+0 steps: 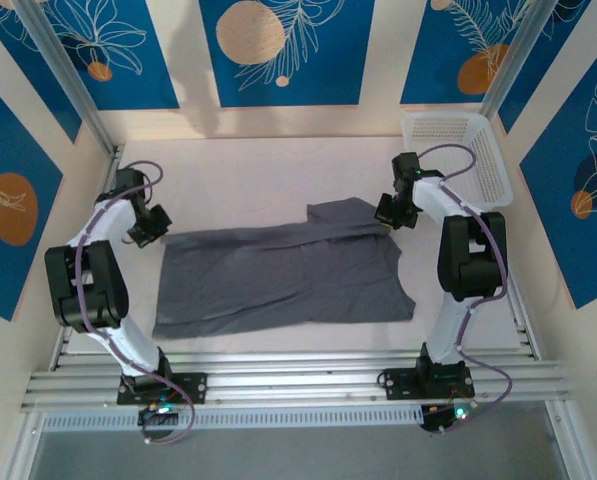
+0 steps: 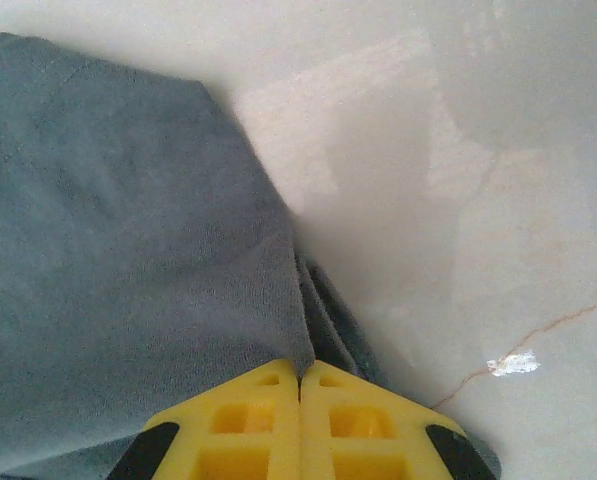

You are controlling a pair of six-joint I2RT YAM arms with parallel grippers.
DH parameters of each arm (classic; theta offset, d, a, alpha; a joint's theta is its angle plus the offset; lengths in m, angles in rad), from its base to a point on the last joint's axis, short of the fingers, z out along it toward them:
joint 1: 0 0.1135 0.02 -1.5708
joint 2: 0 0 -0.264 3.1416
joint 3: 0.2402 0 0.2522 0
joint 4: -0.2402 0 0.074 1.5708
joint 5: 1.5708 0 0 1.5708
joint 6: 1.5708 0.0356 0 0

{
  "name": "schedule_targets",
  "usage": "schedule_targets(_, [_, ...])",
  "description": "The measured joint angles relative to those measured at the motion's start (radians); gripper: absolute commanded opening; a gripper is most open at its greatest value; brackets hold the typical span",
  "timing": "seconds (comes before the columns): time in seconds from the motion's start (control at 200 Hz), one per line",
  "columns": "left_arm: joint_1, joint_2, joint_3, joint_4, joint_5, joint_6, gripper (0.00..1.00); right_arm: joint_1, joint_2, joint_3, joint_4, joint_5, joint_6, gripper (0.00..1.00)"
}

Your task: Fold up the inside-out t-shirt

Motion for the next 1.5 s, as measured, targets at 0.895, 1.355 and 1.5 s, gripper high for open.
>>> schedule_targets(0.895, [0.021,-0.457,-0.438,0.044,-0.090,-0.112,0.44,0.024,-0.326,-0.362,0.045,-0.053,0.107,0.50])
schedule_targets(1.355, [-0.113,-0.674,-0.390,0.102,0.092,-0.109,0.71,0.102,-0.026,0.089,0.037,0.021,0.034,0.76])
schedule_targets(1.5, [-0.240,-0.727,-0.390,0.094,0.128,-0.078,0.74,0.132,0.204,0.263,-0.006,0.065,0.011,0.72])
